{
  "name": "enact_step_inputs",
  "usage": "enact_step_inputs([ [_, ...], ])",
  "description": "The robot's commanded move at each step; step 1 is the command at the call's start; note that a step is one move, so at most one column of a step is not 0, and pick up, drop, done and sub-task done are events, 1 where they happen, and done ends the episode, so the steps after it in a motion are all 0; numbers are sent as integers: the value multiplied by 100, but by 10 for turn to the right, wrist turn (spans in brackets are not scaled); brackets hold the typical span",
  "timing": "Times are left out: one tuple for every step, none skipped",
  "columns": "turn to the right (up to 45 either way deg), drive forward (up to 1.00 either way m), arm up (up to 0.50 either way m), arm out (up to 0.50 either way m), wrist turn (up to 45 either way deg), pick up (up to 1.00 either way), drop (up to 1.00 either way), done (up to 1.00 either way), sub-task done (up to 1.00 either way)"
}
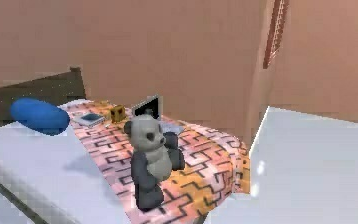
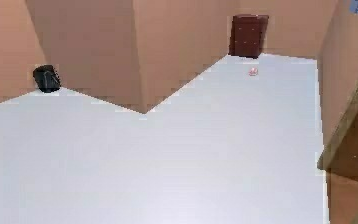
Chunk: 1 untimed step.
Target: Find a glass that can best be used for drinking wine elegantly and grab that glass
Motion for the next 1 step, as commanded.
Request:
enact_step_inputs([
  [450, 0, 0, 0, 0, 0, 0, 0, 0],
])
